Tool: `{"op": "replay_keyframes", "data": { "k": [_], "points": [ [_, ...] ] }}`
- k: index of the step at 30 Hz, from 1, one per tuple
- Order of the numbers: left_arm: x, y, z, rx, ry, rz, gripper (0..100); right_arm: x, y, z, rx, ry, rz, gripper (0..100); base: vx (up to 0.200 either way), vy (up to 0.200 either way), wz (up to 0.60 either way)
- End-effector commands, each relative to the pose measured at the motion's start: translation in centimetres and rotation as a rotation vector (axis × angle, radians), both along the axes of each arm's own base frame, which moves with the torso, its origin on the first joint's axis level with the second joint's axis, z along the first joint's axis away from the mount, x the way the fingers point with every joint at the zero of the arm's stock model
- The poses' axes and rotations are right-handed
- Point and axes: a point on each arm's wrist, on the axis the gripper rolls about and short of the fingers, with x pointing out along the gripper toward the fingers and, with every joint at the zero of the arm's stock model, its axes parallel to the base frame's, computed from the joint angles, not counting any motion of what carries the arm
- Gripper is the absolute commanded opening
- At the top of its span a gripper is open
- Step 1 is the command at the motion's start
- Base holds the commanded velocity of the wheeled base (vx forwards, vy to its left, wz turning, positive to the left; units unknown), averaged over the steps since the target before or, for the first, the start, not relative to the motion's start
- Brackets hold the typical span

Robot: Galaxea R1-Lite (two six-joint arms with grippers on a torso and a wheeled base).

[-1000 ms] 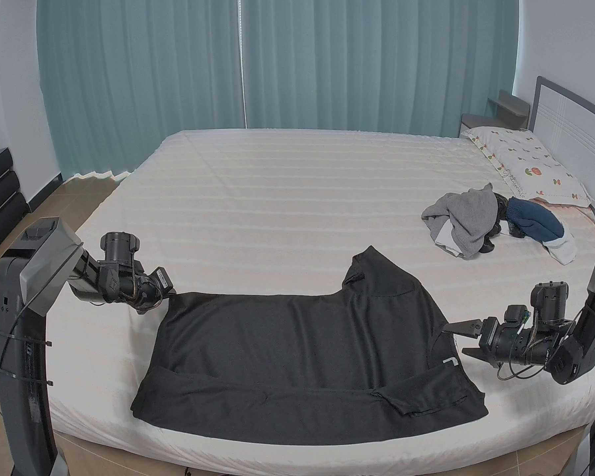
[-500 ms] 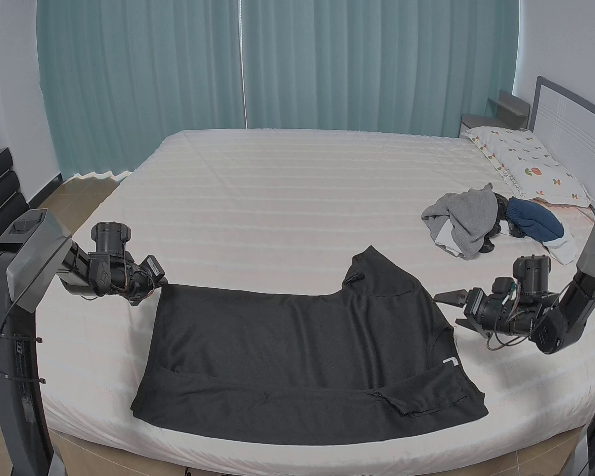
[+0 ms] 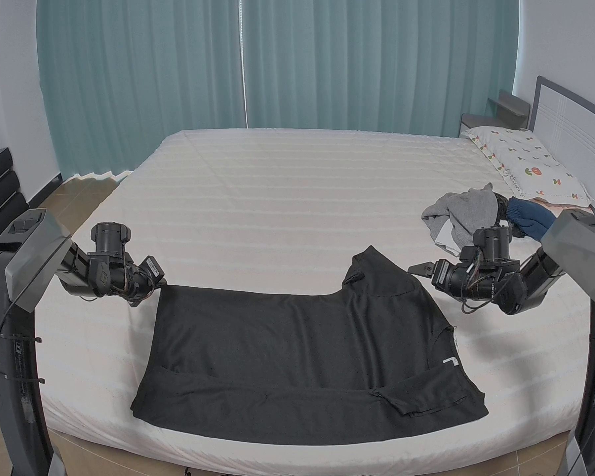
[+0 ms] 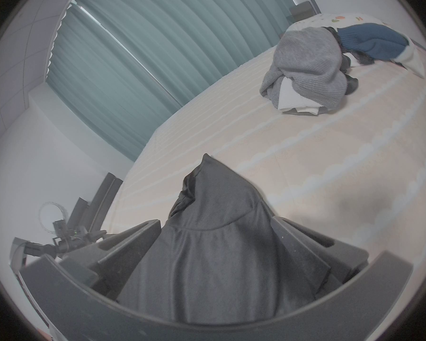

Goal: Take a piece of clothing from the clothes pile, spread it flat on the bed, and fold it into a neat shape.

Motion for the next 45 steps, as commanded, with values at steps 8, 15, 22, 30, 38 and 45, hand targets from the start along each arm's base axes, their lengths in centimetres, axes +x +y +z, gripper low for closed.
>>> {"op": "replay_keyframes", "data": {
  "k": [8,15,22,30,38,45],
  "points": [
    [-0.6,0.1,-0.5,0.0,0.023,0.002,0,5.1,1.6,-4.0,-0.046,0.042,0.003,100,0.0,0.0,0.0],
    [-0.6,0.1,-0.6,0.002,0.024,0.0,0,6.1,1.5,-4.4,-0.052,0.034,-0.017,100,0.0,0.0,0.0],
    [-0.6,0.1,-0.6,0.002,0.024,0.0,0,7.0,1.1,-4.3,-0.052,0.015,-0.039,0,0.0,0.0,0.0],
    [-0.7,0.3,0.3,0.006,0.008,0.004,0,6.6,0.5,-3.8,-0.039,0.028,-0.057,0,0.0,0.0,0.0],
    [-1.1,0.7,2.5,0.015,-0.032,0.013,0,5.8,-0.5,-0.9,0.017,0.009,-0.085,0,0.0,0.0,0.0],
    [-1.7,0.8,3.8,0.081,-0.021,-0.014,0,4.1,-1.3,2.5,0.096,0.002,-0.096,0,0.0,0.0,0.0]
  ]
}}
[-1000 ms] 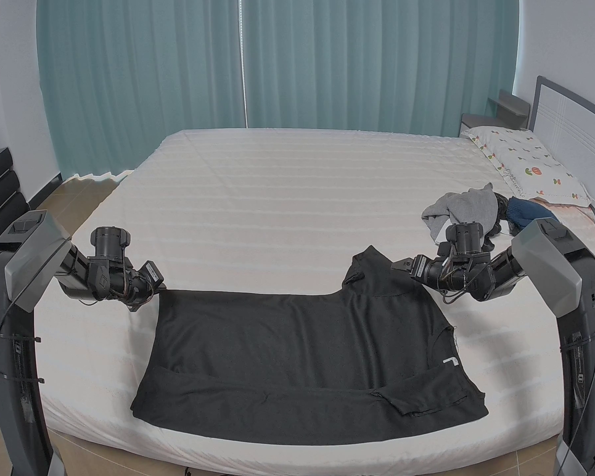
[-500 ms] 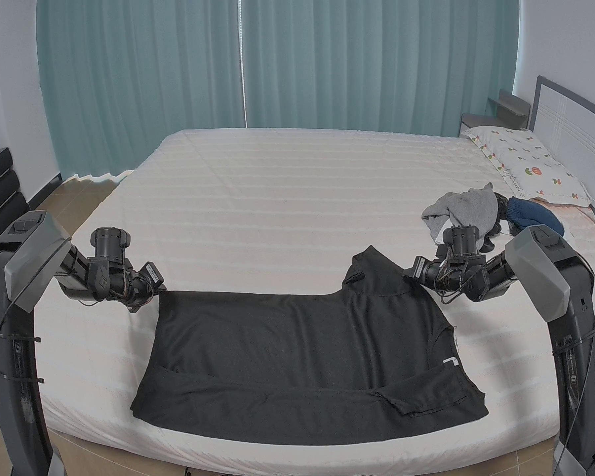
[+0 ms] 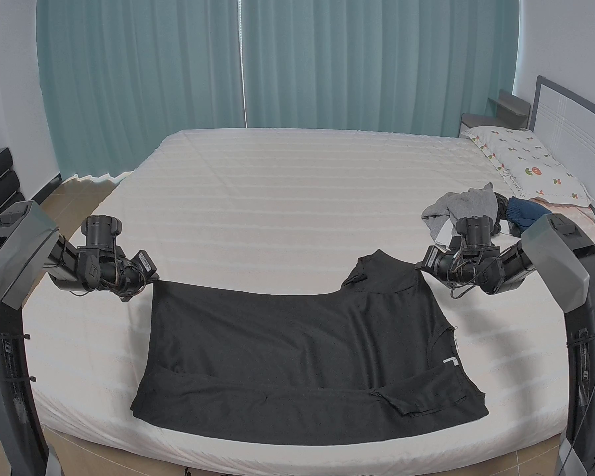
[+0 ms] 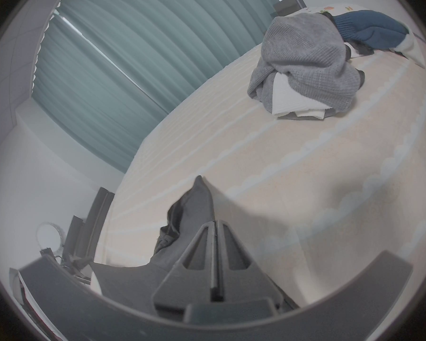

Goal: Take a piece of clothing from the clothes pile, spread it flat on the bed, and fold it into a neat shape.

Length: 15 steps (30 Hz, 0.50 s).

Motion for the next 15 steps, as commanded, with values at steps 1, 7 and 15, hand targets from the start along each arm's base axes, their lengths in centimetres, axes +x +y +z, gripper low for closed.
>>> {"op": "replay_keyframes", "data": {
  "k": [1,7,15],
  "points": [
    [-0.3,0.0,1.3,0.037,-0.016,-0.008,0,-1.1,-0.5,3.1,0.032,-0.037,-0.003,0,0.0,0.0,0.0],
    [-0.8,0.5,2.6,0.052,-0.029,0.034,0,-2.8,-1.4,2.9,0.034,-0.054,-0.021,0,0.0,0.0,0.0],
    [-1.3,0.2,1.9,0.079,-0.017,0.034,0,-3.6,-2.7,5.0,0.113,-0.133,-0.076,0,0.0,0.0,0.0]
  ]
}}
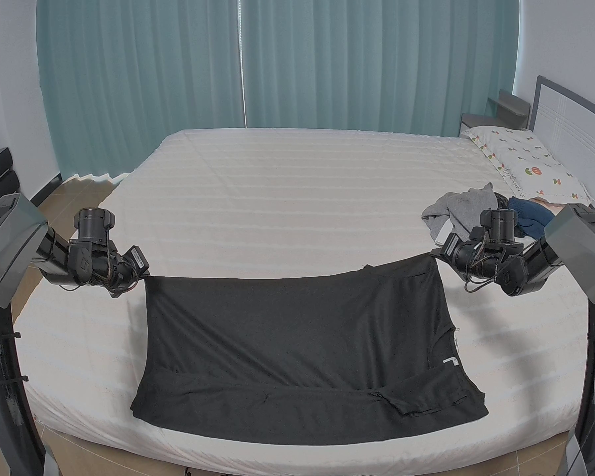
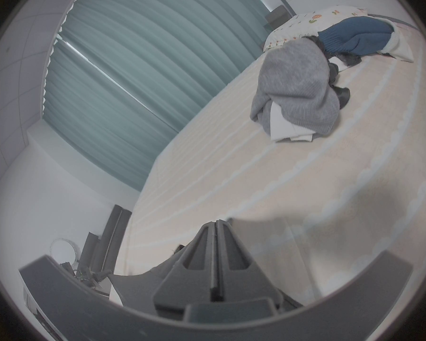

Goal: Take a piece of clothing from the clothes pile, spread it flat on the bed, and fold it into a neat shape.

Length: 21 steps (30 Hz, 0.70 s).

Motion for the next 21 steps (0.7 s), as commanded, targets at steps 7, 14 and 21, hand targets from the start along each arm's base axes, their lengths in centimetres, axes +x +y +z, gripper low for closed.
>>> {"op": "replay_keyframes", "data": {
  "k": [7,14,21],
  "points": [
    [-0.2,0.0,0.8,0.0,-0.018,0.005,0,-1.7,-0.4,0.4,-0.012,0.011,0.021,0,0.0,0.0,0.0],
    [-0.4,-0.2,0.5,0.002,-0.007,-0.001,0,-1.7,-1.4,0.9,0.015,0.006,-0.013,0,0.0,0.0,0.0],
    [-0.5,-0.2,0.0,0.01,0.01,-0.003,0,-2.2,-1.6,0.2,0.01,0.045,-0.011,0,0.0,0.0,0.0]
  ]
}}
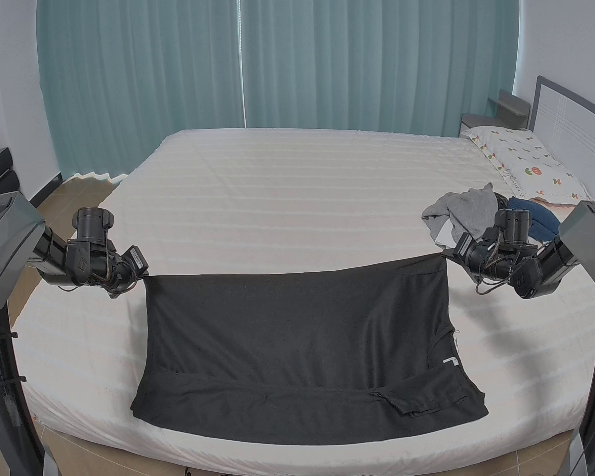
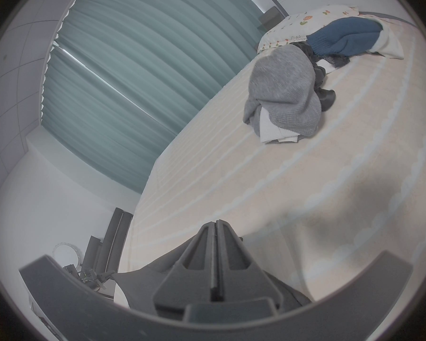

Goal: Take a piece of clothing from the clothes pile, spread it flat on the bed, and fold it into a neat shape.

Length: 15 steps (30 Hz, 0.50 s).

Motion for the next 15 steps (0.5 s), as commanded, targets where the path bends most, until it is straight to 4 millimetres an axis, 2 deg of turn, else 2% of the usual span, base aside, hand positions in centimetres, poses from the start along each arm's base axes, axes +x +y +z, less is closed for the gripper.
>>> {"op": "replay_keyframes", "data": {
  "k": [1,15],
  "points": [
    [-0.1,0.0,-0.3,0.009,0.009,-0.002,0,-0.4,-0.1,-0.3,0.001,0.017,0.011,0,0.0,0.0,0.0],
    [-1.3,0.0,-1.8,0.152,0.064,-0.07,0,-2.1,-0.3,-1.7,-0.038,0.134,0.096,0,0.0,0.0,0.0]
  ]
}}
